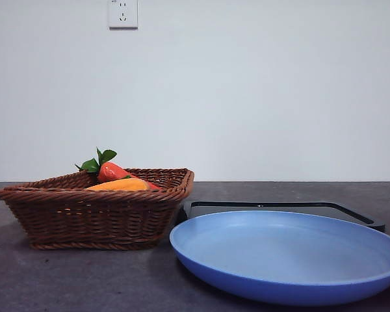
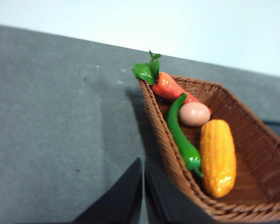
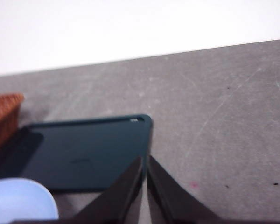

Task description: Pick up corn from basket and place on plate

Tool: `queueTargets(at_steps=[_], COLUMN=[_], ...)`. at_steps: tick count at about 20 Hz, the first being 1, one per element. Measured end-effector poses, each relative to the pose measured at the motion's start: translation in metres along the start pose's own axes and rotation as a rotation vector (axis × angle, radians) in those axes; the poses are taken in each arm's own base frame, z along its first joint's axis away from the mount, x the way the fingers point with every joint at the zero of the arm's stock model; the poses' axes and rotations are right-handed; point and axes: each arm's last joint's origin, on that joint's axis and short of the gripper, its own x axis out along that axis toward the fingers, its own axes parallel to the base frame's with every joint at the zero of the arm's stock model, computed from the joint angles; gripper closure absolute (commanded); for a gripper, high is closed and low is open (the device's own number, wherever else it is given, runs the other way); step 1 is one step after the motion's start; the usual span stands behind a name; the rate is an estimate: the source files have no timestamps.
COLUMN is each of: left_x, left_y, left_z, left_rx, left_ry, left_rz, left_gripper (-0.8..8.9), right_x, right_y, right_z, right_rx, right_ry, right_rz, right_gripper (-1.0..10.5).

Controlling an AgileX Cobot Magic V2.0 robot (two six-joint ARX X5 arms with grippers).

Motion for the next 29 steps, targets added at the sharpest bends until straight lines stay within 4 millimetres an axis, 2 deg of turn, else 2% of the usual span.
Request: queueTargets(at_steps=[7, 10, 16, 23, 29], left_x=[0.000, -0.002, -0.014, -0.018, -0.013], left_y=[-0.001, -0.004, -0.016, -0.027, -0.035], left_z=[0.002, 0.005, 0.036, 0.065, 0.095], left_rx=[-0.189, -0.218, -0.229, -0.215, -0.142], left_ry=[-0.004, 0.007, -0.006, 0.140, 0.283], left_rz=[-0.036, -0.069, -0.106, -0.158, -0.217], left_gripper=[8.06, 8.06, 8.06, 8.06, 8.06], right_x=[-0.001, -0.006, -0.021, -0.024, -0.012], right_y=[0.003, 0.007, 0.018, 0.028, 0.036], right_z=[0.004, 0.019, 0.058, 0.095, 0.120], right_rx=[0.142, 0.161, 0.161, 0.114, 0.069], right_ry=[0.008, -0.027, -0.076, 0.110, 0.347], right_rz=[0.057, 0.068, 0.084, 0.111, 0.230], right_gripper=[9.4, 9.4, 9.4, 9.4, 9.4])
